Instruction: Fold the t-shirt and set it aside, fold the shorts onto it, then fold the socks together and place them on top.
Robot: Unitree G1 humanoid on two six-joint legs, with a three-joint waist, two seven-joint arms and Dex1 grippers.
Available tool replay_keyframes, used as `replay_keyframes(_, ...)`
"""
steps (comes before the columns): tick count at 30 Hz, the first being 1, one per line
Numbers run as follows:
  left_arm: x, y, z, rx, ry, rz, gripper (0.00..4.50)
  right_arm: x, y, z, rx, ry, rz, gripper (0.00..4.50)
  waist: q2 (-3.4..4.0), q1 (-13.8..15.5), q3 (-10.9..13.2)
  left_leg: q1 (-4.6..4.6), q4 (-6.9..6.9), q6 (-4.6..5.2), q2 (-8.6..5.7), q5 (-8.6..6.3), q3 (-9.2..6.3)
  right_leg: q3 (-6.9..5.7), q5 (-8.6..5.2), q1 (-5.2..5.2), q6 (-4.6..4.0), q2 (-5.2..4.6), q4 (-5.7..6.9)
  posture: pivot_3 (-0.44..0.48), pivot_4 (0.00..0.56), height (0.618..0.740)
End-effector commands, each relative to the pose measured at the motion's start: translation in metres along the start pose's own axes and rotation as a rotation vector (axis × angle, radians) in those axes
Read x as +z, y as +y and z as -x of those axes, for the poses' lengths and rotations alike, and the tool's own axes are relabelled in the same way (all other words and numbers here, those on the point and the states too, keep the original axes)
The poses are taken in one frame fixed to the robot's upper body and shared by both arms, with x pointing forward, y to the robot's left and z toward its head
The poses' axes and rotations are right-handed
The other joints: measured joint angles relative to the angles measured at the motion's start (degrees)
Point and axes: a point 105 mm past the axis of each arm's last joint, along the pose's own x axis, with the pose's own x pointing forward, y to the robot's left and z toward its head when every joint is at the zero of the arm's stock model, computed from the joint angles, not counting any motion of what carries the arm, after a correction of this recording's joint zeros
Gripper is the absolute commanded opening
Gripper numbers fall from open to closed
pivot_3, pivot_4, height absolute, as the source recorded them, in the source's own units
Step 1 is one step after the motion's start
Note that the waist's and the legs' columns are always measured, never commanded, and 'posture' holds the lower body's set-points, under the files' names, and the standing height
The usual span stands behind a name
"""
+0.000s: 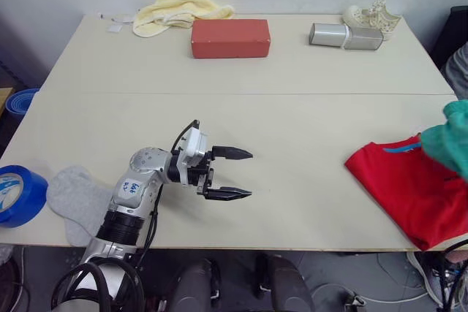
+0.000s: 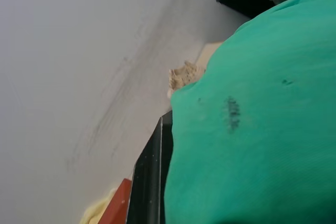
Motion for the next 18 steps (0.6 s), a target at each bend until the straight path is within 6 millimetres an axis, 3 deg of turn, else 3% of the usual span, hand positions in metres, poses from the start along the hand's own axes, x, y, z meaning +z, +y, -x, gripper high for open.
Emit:
replay_keyframes(1, 0.01, 0.0, 0.0, -0.014, 0.0, -0.048, 4.46, -0.006, -0.01, 0.012, -0.036, -0.003, -0.024, 0.0, 0.0, 0.09, 0.0, 0.0, 0.0, -0.01, -0.01, 0.0, 0.0, 0.0, 0.0, 0.0, 0.0, -0.01, 0.0, 0.0, 0.15, 0.74)
replay_keyframes(5, 0.01, 0.0, 0.002, -0.01, 0.006, -0.049, 4.46, -0.013, -0.031, 0.023, -0.115, 0.0, -0.058, 0.0, 0.03, -0.02, 0.0, 0.01, 0.0, 0.04, -0.03, -0.03, 0.0, 0.02, 0.01, 0.02, 0.02, -0.05, -0.03, 0.0, 0.15, 0.74)
replay_keyframes(11, 0.01, 0.0, 0.002, -0.007, 0.011, -0.054, 4.46, -0.027, -0.068, 0.036, -0.253, 0.113, 0.073, 0.0, 0.04, -0.05, 0.0, 0.03, -0.01, 0.04, 0.01, -0.06, -0.02, 0.01, -0.01, 0.02, -0.02, -0.04, -0.03, 0.0, 0.15, 0.74)
replay_keyframes(18, 0.01, -0.001, -0.001, -0.015, 0.014, -0.069, 4.46, -0.043, -0.068, 0.034, -0.254, 0.267, 0.271, 0.0, 0.04, -0.08, 0.02, 0.05, -0.01, 0.22, 0.01, -0.16, -0.01, 0.04, -0.01, 0.02, -0.02, -0.04, -0.03, 0.0, 0.15, 0.74)
